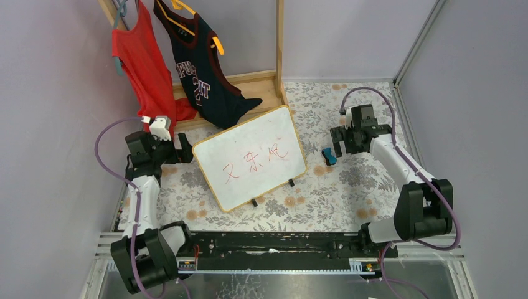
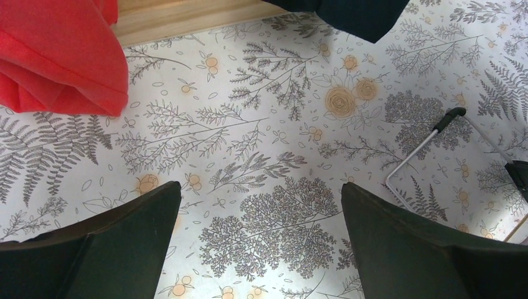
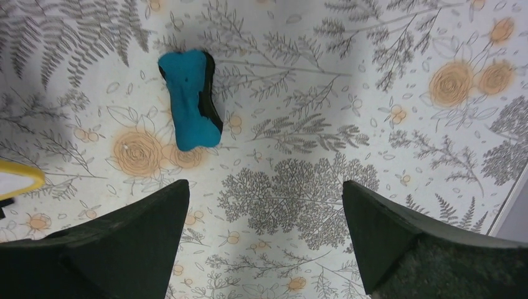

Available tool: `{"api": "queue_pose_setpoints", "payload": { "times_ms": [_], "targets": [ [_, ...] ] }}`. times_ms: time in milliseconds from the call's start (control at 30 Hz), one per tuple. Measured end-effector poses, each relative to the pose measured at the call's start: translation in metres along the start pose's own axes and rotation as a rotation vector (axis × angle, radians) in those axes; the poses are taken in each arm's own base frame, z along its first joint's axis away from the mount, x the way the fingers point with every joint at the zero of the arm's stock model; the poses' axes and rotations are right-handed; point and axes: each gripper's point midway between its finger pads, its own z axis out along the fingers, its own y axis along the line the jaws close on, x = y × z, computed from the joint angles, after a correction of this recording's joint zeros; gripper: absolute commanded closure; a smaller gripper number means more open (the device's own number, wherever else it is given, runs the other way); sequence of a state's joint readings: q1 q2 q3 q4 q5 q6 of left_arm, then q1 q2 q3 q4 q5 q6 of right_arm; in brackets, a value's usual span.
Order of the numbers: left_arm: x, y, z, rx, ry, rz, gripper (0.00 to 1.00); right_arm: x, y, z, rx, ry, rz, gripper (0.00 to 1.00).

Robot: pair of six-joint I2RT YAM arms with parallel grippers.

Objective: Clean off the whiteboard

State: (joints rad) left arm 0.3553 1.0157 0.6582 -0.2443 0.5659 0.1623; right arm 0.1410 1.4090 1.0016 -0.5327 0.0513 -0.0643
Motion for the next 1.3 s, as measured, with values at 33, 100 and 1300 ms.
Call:
{"api": "queue_pose_setpoints", "payload": {
  "times_ms": [33, 100, 1300],
  "targets": [
    [-0.002, 0.0, -0.001, 0.0, -0.004, 0.004, 0.0, -0.005, 0.0, -0.001, -0.001, -0.007, -0.001, 0.03],
    [-0.005, -0.002, -0.004, 0.0, -0.01, 0.016, 0.0, -0.015, 0.0, 0.001, -0.008, -0.004, -0.006, 0.07],
    [-0.01, -0.007, -0.021, -0.017, -0.02, 0.094, 0.0, 0.005, 0.054, 0.069, -0.214, 0.231, -0.072, 0.29]
  ]
}}
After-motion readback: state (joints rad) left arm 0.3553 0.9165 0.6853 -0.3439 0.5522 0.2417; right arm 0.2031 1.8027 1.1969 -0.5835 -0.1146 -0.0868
